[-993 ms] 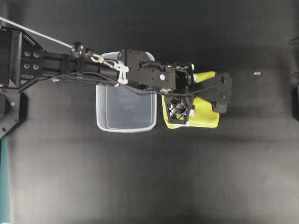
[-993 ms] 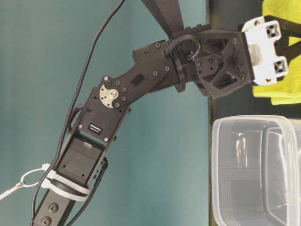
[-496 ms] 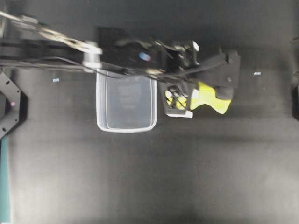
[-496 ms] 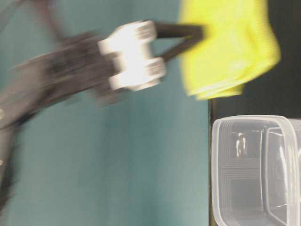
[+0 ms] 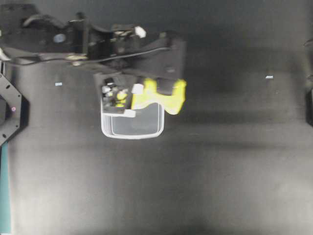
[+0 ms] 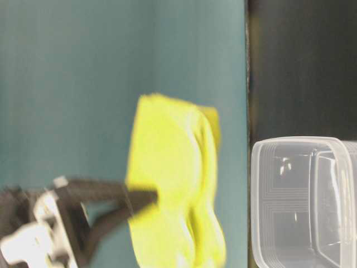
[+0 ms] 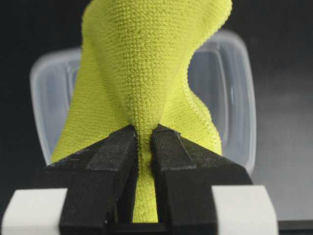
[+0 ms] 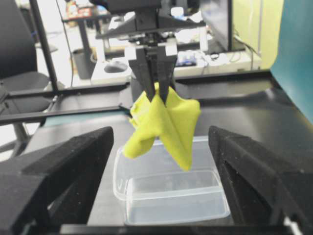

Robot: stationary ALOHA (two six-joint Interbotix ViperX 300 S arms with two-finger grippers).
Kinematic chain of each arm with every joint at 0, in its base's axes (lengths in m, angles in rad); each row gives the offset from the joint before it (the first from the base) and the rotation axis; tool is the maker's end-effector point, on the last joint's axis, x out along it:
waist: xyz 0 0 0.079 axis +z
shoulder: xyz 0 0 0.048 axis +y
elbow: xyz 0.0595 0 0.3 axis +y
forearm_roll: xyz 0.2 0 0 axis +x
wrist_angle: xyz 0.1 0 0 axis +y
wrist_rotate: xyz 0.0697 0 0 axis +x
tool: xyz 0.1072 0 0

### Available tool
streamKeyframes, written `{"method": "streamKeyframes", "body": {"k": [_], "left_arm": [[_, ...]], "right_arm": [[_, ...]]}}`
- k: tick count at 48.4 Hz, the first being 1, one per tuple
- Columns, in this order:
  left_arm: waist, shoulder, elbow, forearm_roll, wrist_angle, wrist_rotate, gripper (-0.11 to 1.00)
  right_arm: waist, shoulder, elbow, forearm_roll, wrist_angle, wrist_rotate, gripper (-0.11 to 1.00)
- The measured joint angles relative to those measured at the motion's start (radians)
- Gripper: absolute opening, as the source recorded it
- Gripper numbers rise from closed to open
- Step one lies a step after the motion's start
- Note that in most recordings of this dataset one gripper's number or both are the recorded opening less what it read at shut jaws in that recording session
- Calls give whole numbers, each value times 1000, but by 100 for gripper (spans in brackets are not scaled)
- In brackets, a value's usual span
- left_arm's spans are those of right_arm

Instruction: Place the yellow towel into the container with the left arm.

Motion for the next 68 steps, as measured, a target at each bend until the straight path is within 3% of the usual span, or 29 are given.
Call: {"method": "streamKeyframes", "body": {"k": [11, 34, 37, 46, 49, 51, 56, 68], "left_arm": [[2, -32, 133, 2, -110, -3, 6], [25, -28, 184, 2, -167, -5, 8], [25, -26, 193, 2, -183, -5, 20], [26, -26, 225, 2, -225, -23, 75], [31, -26, 225, 2, -238, -38, 86], [34, -28, 227, 2, -247, -44, 89], [43, -49, 227, 2, -267, -44, 83], [25, -212, 253, 0, -354, -66, 84]], "right_arm": [[0, 0, 0, -2, -15, 2, 76], [0, 0, 2, 0, -17, 5, 76], [-2, 0, 0, 0, -17, 5, 76], [0, 0, 2, 0, -20, 5, 76], [0, 0, 0, 0, -31, 5, 76], [0, 0, 2, 2, -40, 5, 76], [0, 0, 2, 2, -55, 3, 76], [0, 0, 0, 0, -61, 5, 76]]}}
